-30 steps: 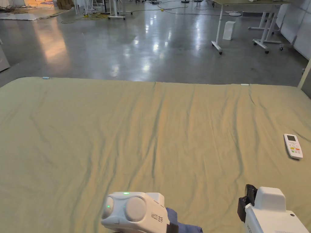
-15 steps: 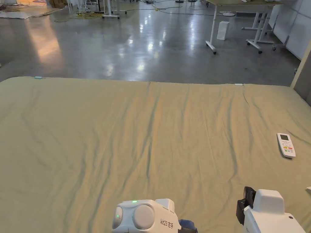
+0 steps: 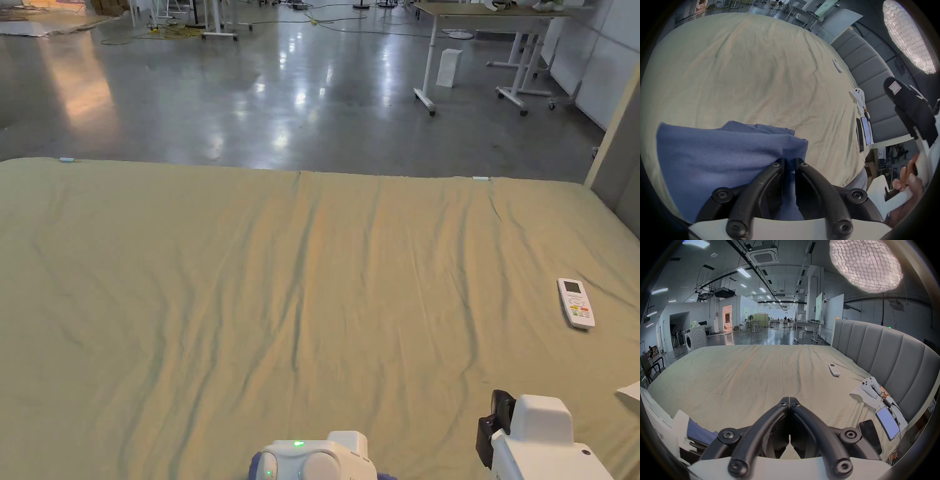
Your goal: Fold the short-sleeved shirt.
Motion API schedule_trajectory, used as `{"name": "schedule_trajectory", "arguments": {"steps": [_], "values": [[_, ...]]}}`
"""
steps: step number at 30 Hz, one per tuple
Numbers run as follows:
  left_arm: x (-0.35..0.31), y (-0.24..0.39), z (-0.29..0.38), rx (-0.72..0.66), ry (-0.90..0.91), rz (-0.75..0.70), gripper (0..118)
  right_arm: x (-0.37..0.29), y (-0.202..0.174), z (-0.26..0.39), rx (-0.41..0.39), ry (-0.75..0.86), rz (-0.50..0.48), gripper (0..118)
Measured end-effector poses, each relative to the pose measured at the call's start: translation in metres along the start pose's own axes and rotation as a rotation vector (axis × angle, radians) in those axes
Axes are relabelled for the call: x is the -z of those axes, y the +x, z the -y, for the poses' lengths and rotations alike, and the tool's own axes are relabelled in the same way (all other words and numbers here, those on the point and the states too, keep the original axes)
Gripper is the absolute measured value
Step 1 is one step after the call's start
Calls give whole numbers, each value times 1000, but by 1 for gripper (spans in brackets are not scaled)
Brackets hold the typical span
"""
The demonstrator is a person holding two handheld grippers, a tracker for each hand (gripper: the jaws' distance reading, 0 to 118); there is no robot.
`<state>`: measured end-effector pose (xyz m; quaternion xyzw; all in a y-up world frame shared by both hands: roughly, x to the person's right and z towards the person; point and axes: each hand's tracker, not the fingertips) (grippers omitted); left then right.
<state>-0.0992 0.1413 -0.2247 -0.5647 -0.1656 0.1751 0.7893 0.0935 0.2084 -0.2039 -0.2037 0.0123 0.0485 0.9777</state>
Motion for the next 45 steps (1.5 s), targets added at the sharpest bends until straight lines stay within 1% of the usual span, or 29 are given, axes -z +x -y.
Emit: {"name": "schedule_trajectory", "arguments": {"steps": [3, 6, 9, 11, 13, 18, 22, 26, 27, 28, 30, 33, 34, 41, 45], "values": [[9, -4, 0, 11, 8, 12, 9, 2, 0, 2, 2, -4, -2, 0], [8, -7, 3, 49, 26, 27, 9, 3, -1, 2, 1, -1, -2, 0], [-12, -11, 4, 65, 59, 64, 9, 2, -3, -2, 6, 17, -6, 0], [-41, -12, 4, 95, 151, 111, 9, -1, -6, -8, 10, 42, -7, 0], [-66, -14, 3, 144, 249, 93, 8, -2, -10, -16, 8, 63, -12, 0], [-115, -30, 0, 291, 573, -116, 7, -5, -19, -38, 20, 149, -17, 0], [-154, -42, -3, 327, 790, -244, 6, -9, -26, -57, 26, 204, -20, 0], [-176, -53, 2, 386, 1040, -457, 6, -10, -31, -72, 23, 247, -21, 0], [-181, -57, 1, 375, 1065, -511, 6, -12, -32, -76, 24, 258, -22, 0], [-185, -61, 0, 361, 1080, -520, 6, -13, -33, -78, 24, 264, -20, 0], [-196, -72, -5, 281, 1119, -528, 6, -16, -36, -81, 29, 288, -12, 0], [-206, -89, -4, 219, 1172, -553, 6, -19, -38, -86, 17, 314, -8, 0], [-209, -93, -6, 216, 1184, -572, 6, -18, -39, -88, 10, 320, -8, 0], [-224, -118, -10, 190, 1172, -581, 6, -14, -35, -92, -14, 335, 17, 0], [-228, -126, -9, 182, 1147, -564, 6, -16, -33, -77, -20, 290, -2, 0]]}}
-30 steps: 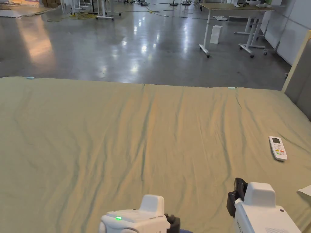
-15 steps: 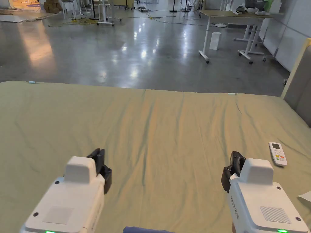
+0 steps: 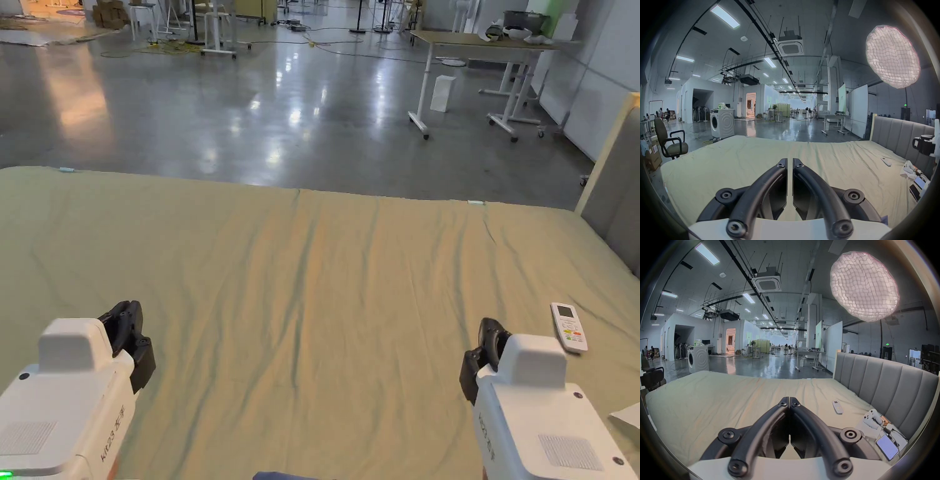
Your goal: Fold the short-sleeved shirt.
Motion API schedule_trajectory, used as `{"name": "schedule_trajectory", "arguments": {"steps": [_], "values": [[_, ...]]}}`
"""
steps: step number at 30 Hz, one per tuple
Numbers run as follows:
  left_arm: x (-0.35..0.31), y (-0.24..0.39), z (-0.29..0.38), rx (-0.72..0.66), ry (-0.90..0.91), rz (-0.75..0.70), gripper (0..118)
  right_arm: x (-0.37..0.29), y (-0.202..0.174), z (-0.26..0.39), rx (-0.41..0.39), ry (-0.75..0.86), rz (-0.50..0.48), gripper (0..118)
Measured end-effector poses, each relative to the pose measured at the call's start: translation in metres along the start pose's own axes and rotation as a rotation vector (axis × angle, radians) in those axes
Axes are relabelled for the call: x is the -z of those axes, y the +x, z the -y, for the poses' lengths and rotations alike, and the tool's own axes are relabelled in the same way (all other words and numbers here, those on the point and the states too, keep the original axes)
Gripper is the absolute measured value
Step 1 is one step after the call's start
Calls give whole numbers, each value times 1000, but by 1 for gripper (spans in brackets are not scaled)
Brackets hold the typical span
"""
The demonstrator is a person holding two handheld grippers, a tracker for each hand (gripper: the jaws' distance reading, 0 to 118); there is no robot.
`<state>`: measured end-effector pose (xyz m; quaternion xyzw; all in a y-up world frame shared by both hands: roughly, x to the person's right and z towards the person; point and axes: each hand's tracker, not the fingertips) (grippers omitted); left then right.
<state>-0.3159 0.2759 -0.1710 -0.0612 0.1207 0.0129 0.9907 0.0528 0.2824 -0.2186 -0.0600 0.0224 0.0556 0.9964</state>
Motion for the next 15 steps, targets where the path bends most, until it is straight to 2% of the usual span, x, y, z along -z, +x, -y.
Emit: {"name": "schedule_trajectory", "arguments": {"steps": [3, 4, 8, 10, 15], "values": [[3, -8, 11, 7, -34, 15, 6, -16, -13, 26, 45, -131, -96, 0], [2, -8, 14, 16, -53, 23, 6, -23, -21, 36, 0, -129, -119, 0], [-2, -8, 27, -3, -119, 43, 6, -50, -60, 91, -56, -281, -285, 0], [-2, -9, 36, -9, -138, 50, 6, -59, -78, 117, -88, -339, -336, 0], [-5, -7, 50, -24, -215, 72, 6, -57, -94, 164, -135, -406, -323, 0]]}}
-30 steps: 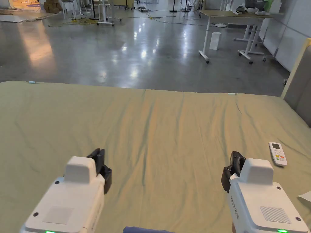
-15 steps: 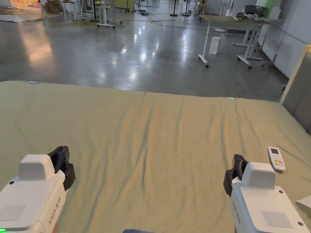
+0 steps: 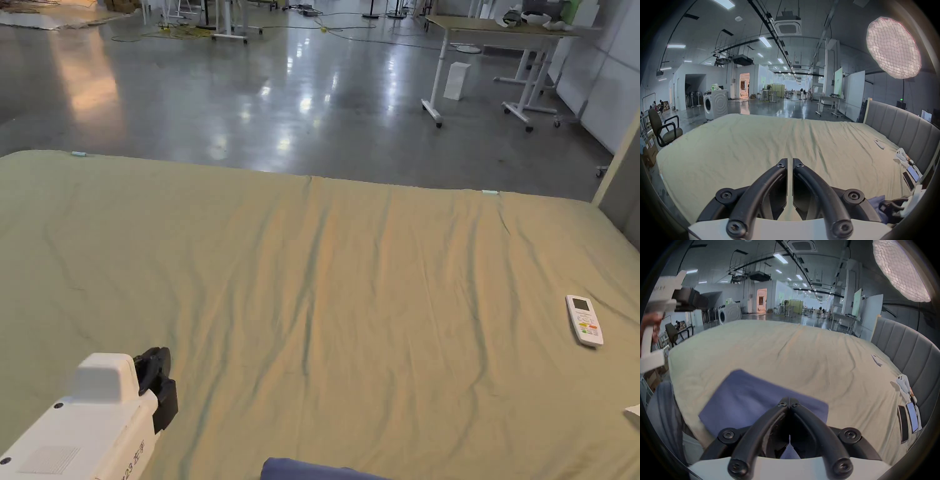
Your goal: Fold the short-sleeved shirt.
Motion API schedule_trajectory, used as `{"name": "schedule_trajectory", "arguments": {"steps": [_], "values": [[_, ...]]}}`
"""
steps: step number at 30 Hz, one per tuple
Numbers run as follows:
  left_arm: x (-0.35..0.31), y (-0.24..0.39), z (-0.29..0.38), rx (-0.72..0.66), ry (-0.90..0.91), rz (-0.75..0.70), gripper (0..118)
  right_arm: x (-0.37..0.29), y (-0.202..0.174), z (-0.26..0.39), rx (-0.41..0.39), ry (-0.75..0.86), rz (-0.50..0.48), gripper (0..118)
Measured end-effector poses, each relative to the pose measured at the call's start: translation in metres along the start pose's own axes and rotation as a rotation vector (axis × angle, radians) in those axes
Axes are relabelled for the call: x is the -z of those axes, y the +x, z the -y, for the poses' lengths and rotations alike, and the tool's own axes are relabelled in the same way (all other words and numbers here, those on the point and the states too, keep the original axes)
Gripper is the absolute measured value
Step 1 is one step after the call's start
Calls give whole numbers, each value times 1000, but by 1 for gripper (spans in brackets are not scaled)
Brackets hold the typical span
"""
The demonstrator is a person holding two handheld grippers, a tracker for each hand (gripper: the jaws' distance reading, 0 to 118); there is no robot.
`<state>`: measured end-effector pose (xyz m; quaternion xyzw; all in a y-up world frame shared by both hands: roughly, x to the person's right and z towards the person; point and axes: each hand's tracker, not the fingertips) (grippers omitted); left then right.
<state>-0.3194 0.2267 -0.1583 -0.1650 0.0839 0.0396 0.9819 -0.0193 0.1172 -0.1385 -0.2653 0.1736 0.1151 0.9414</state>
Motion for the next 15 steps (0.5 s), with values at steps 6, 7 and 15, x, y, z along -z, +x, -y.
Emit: {"name": "schedule_trajectory", "arguments": {"steps": [6, 7, 15], "values": [[8, 2, 21, -124, -192, 134, 7, 18, 10, 18, 1, -32, 68, 0], [12, 3, 26, -145, -260, 175, 11, 19, 12, 18, 8, -29, 83, 0], [45, 3, 70, -403, -646, 576, 89, 24, 21, 26, 47, -34, 114, 0]]}}
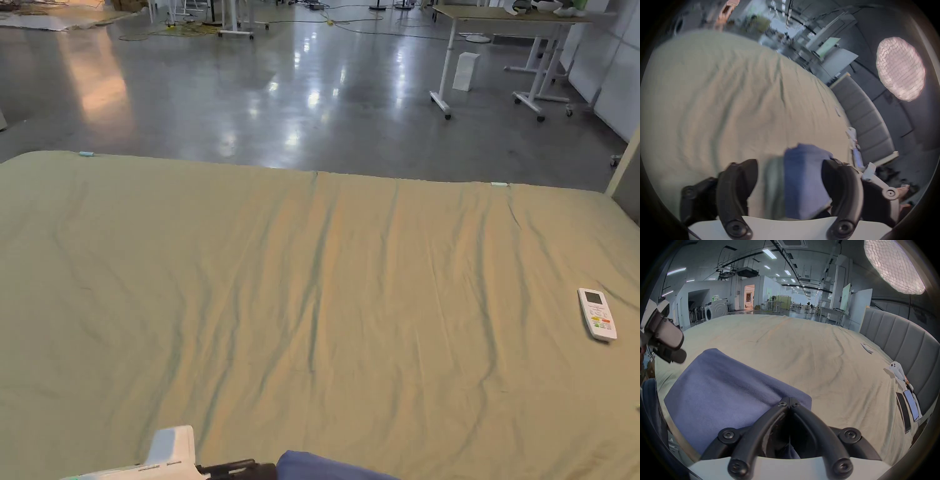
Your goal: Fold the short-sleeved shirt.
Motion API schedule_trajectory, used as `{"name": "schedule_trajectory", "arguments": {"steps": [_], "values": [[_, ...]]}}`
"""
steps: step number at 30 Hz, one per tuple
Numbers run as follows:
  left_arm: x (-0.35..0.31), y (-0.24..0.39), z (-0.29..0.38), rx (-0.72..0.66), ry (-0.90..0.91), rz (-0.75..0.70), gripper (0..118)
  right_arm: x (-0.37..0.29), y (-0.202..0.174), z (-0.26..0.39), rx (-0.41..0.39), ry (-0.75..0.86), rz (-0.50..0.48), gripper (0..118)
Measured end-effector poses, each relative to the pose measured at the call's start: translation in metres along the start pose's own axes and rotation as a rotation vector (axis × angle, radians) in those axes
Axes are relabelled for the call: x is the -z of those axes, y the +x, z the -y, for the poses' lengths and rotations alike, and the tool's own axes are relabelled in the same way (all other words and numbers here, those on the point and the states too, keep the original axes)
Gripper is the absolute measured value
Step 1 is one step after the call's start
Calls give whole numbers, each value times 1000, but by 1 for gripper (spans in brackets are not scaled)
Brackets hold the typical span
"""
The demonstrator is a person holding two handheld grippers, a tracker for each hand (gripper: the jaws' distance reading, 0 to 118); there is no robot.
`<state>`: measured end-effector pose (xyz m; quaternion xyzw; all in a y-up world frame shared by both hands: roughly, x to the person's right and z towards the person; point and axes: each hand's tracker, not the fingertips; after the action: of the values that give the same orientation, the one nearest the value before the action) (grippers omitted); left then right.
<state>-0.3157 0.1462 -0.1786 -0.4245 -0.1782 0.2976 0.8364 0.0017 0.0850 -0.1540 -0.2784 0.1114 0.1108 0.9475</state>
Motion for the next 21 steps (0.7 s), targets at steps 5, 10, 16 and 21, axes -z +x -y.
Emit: {"name": "schedule_trajectory", "arguments": {"steps": [5, 10, 16, 21], "values": [[26, -30, -3, -193, -78, 177, 92, -1, 0, 2, -8, 9, -2, 0], [67, -54, -1, -225, -236, 286, 92, 0, 2, 0, 1, 3, -9, 0], [91, -37, 7, -183, -244, 256, 33, 0, 5, 0, 40, -1, -11, 0], [80, -26, 13, -208, -202, 254, 22, 1, 8, -1, 50, 0, -9, 0]]}}
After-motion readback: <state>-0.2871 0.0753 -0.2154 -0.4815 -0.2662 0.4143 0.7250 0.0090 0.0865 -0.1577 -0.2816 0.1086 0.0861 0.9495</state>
